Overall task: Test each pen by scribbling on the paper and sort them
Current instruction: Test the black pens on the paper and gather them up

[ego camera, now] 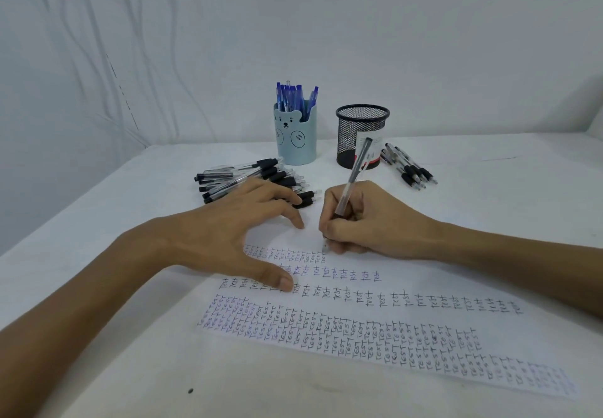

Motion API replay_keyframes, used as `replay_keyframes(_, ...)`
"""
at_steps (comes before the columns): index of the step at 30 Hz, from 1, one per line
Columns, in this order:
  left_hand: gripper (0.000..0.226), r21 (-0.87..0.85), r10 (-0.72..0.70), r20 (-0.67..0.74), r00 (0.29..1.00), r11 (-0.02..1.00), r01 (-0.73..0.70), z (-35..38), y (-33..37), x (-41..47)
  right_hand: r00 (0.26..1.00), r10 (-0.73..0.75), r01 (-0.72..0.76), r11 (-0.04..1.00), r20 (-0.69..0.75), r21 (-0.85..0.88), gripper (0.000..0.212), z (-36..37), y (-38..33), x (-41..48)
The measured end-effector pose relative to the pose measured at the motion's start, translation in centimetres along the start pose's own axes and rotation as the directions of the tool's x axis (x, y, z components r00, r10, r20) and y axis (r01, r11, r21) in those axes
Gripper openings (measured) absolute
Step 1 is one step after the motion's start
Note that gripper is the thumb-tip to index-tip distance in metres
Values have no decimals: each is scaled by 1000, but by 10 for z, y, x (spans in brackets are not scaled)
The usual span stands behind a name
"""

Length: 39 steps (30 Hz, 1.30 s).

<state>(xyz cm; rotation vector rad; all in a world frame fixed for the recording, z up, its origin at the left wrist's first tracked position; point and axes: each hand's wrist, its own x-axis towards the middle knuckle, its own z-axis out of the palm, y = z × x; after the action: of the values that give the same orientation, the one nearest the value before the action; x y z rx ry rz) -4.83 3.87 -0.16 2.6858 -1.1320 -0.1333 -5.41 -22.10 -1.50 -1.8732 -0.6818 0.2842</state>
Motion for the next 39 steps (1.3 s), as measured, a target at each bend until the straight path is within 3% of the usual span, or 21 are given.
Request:
replay_keyframes(4,72,1,4,-4,1000,1000,-4,0,1,0,999,-39,38,996,-3,-82,15,1,-1,-4)
replay_keyframes(19,72,-4,-6,4,1000,1000,6,0,2,-1,999,-26,29,995,36,-90,23,3,-2,-4)
replay_keyframes(39,73,3,11,-2,1000,1000,-11,1,-1,0,1000,-16,13,990,-22,-138,12,3,-1,-1)
